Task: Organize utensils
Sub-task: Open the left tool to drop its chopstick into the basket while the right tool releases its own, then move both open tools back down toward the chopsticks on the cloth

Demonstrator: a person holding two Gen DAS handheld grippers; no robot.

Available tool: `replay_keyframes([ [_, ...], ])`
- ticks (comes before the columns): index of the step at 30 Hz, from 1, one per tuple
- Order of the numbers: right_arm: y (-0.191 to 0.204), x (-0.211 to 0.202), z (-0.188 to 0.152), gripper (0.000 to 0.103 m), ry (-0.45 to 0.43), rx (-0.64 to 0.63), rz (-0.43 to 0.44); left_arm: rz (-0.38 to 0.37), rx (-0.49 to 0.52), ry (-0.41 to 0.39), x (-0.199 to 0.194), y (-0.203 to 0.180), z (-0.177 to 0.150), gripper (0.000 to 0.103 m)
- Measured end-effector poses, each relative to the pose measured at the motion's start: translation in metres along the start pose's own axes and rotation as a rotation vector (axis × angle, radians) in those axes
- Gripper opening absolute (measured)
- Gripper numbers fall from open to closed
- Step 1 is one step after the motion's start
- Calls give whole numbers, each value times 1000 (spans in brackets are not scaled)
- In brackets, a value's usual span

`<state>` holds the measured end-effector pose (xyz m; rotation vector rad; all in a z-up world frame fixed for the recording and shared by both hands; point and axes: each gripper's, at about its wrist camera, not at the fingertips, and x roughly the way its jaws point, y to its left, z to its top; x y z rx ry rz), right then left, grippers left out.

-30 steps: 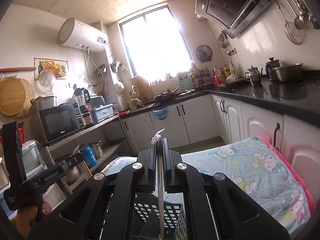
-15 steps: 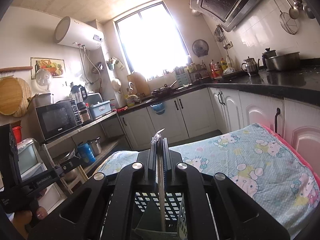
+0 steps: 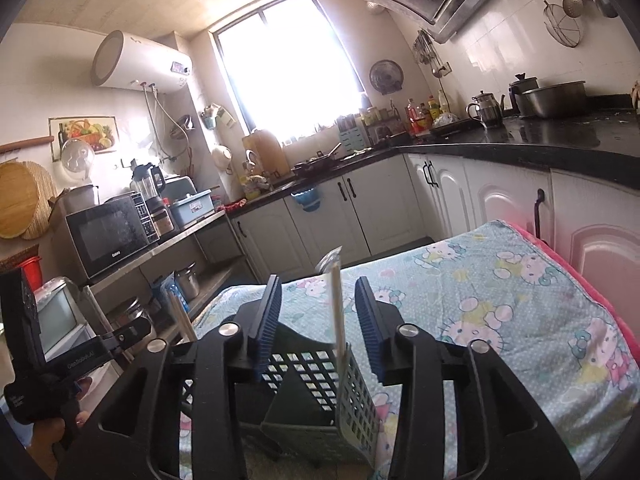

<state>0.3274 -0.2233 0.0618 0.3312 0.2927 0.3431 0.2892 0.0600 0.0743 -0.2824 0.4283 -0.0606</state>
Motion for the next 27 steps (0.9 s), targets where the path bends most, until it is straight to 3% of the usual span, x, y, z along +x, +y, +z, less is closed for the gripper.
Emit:
replay_keyframes([
  [5,-3,-7,-4,43,33,4,-19,-5,-4,20,-6,0,-7,43],
  [16,7,-32,-15,60,67,-77,-78,0,-2,48,-30,-4,-22,84],
  [27,7,-63,-21,64,105,-109,-94,-3,-14,57,-60,-3,-36,89],
])
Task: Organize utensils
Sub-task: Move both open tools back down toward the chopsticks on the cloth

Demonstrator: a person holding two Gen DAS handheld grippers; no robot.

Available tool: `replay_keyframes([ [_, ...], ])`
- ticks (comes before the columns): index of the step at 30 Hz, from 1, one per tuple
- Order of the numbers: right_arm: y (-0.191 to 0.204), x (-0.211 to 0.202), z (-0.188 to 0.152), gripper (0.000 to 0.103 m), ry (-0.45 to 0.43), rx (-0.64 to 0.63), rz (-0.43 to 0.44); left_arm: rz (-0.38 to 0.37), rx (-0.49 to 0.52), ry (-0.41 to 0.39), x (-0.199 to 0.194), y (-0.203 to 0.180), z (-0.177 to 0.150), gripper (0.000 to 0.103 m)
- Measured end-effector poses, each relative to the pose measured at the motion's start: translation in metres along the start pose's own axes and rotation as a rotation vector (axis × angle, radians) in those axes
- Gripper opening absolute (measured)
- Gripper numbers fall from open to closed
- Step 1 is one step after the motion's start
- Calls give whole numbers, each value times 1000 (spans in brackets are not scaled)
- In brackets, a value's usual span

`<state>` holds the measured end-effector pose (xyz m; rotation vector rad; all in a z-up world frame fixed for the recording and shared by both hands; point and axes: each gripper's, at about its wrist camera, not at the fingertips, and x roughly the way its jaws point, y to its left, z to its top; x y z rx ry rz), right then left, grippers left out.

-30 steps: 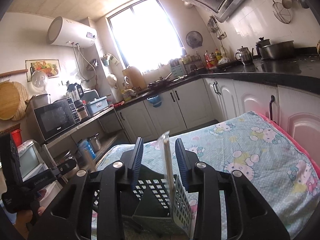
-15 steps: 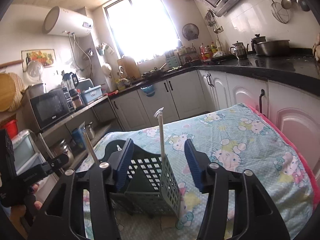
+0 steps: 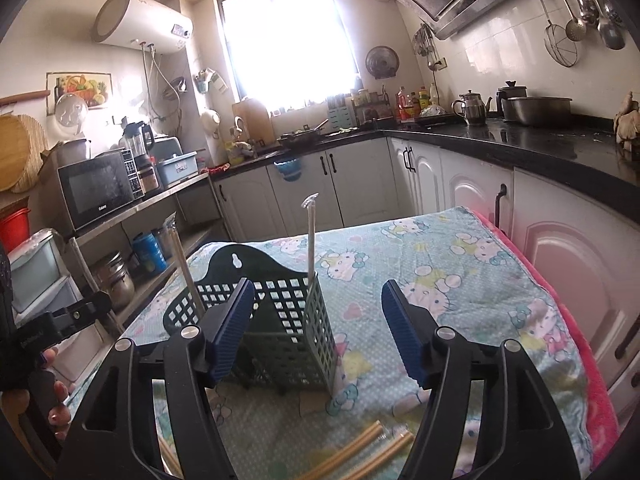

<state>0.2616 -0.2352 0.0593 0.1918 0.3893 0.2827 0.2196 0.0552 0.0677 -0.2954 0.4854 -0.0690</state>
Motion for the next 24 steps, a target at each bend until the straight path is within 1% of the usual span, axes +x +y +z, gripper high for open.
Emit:
replay_keyframes([
  [13,-11,-36,-6,64,40,10,2,-16,-12,21,-22,0,-19,89],
  [24,-17,-52,-27,64,100,-8,16,-33,-9,52,-28,-6,-35,89],
])
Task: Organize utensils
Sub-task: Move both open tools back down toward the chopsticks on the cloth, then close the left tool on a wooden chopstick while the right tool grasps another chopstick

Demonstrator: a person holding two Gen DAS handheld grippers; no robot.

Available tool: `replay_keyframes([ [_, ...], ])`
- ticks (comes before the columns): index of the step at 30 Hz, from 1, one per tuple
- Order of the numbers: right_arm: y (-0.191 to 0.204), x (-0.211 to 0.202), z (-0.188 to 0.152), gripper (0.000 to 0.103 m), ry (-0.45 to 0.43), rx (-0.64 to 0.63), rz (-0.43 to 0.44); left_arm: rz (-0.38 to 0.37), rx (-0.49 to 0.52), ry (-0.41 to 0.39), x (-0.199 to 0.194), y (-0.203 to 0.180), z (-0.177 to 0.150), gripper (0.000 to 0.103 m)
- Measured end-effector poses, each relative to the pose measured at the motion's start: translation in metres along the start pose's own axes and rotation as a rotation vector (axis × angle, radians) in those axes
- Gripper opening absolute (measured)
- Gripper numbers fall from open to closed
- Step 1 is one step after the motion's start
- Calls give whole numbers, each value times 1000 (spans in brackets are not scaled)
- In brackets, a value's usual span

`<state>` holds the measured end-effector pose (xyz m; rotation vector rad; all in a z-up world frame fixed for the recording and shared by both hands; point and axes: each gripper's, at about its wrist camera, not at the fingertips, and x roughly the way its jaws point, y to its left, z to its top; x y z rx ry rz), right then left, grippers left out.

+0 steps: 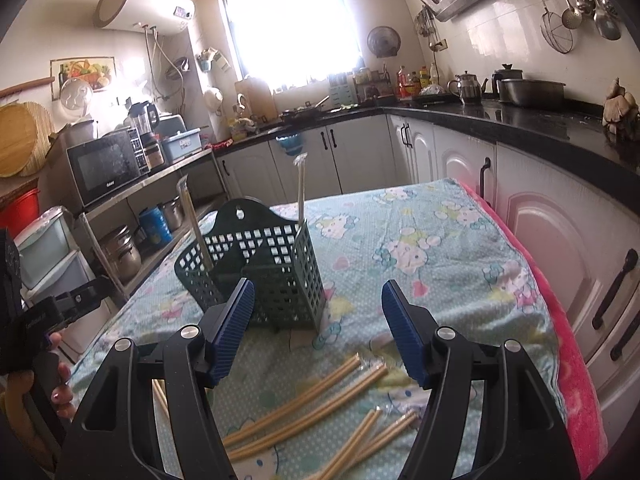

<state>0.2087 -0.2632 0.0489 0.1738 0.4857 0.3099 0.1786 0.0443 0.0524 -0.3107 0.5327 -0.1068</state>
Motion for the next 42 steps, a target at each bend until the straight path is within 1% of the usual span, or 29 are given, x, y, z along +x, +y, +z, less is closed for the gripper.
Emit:
replay_keyframes([
  [7,-7,-5,-15,64,47,6,9,-11,-1,41,5,-4,-14,89],
  [17,-20,-6,-37,64,119,14,-2,-38,6,101,14,-15,-35,89],
  [27,-27,-1,-57,64,194,12,21,-43,29,169,27,-26,-52,88],
  [32,-26,7,-65,64,234,2,30,-45,46,209,37,-32,-62,83],
  [36,-26,13,-70,63,263,3,47,-57,59,244,47,-36,-68,69],
  [42,-28,24,-75,58,306,10,65,-56,51,295,63,-35,-73,60],
])
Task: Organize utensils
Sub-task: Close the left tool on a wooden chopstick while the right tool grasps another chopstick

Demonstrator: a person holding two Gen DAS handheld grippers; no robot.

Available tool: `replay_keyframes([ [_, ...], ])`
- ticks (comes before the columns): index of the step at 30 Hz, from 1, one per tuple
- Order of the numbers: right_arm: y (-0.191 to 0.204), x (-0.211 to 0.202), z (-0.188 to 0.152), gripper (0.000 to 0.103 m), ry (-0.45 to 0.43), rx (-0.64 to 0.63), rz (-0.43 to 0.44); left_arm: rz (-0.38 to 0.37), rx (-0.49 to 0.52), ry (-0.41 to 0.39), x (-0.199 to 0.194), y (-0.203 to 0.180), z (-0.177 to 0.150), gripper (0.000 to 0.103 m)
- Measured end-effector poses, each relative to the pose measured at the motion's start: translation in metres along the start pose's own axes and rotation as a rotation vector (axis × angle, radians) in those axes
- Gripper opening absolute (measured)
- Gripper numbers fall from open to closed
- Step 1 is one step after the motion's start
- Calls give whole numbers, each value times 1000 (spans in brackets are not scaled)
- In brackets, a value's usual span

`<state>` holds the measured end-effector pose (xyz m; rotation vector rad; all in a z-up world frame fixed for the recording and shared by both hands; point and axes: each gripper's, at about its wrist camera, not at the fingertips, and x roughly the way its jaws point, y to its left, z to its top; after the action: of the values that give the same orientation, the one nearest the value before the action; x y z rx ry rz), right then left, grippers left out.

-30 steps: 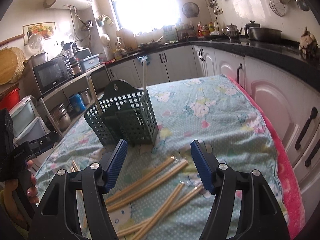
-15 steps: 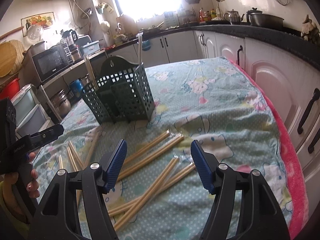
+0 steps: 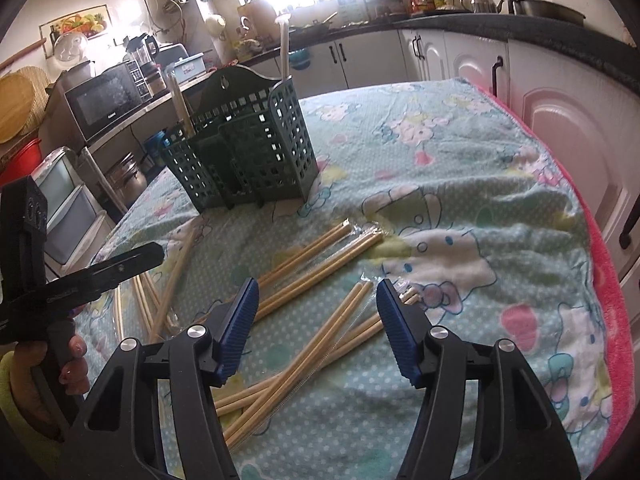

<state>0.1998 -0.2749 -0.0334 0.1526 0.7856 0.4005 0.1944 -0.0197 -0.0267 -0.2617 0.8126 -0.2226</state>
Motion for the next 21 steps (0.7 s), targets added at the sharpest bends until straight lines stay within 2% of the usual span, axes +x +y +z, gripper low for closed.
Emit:
replay_keyframes([
  [7,-2,13,4,53,43,-4,-5,36,-26,68,25,8,8,53],
  [15,-10,32,7,52,122,17,-34,59,-45,148,48,20,14,52],
  [21,-9,44,11,48,158,17,-30,60,-44,172,55,21,21,52],
])
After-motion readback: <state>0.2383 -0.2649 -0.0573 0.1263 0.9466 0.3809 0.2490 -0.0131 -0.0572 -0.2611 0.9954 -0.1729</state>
